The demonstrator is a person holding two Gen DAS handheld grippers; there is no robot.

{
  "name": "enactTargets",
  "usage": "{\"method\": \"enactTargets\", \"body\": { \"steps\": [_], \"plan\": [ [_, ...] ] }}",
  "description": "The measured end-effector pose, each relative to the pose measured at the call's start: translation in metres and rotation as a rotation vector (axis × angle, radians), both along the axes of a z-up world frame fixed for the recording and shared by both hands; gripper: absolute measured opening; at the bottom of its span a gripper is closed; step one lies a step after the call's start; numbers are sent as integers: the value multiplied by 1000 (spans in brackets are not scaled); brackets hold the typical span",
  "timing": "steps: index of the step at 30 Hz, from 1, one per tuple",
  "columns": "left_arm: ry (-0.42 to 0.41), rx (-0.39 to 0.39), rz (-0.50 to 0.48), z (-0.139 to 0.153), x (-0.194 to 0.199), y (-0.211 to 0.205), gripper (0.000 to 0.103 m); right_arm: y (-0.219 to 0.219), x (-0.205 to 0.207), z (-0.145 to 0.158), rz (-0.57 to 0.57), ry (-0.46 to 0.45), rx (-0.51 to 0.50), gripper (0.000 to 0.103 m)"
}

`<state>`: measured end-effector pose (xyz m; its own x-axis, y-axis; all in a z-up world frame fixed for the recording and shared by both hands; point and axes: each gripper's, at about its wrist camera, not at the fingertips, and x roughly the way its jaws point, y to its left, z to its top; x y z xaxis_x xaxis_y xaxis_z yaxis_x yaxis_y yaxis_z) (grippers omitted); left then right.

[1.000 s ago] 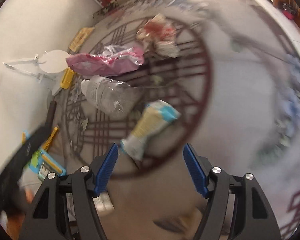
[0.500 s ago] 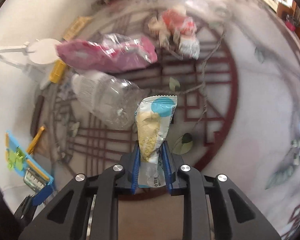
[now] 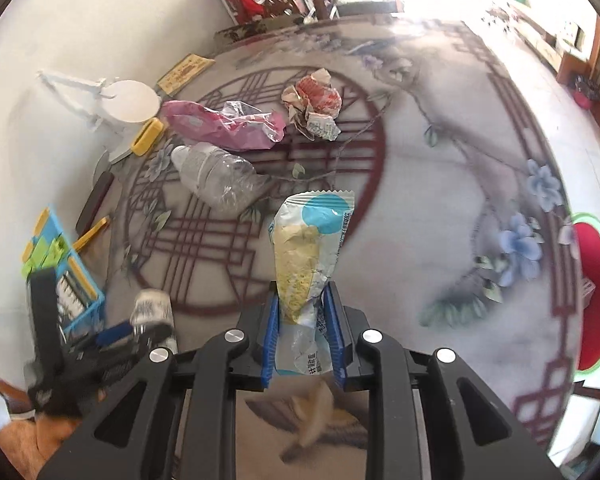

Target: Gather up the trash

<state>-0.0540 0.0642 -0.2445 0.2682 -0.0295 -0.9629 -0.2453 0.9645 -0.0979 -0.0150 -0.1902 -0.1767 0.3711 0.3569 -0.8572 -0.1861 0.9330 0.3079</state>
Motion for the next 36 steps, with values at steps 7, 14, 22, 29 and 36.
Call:
{"method": "enactTargets", "body": {
  "steps": [7, 14, 22, 29, 36],
  "plan": [
    [-53, 21, -20, 27, -4, -25, 68, -27, -25, 5, -26, -24, 64, 22],
    [-153, 45, -207, 56, 18, -43, 68, -27, -23, -15, -101, 41, 23, 25],
    [-296, 62, -485, 82, 64, -65, 68, -27, -15, -51, -295, 145, -145, 34],
    [-380, -58, -573, 111, 96, -105, 68, -36, -28, -43, -345, 140, -180, 56],
    [-418, -87, -612, 133, 99, -150, 69, -51, -27, -48, -362, 125, -161, 58]
  ]
}}
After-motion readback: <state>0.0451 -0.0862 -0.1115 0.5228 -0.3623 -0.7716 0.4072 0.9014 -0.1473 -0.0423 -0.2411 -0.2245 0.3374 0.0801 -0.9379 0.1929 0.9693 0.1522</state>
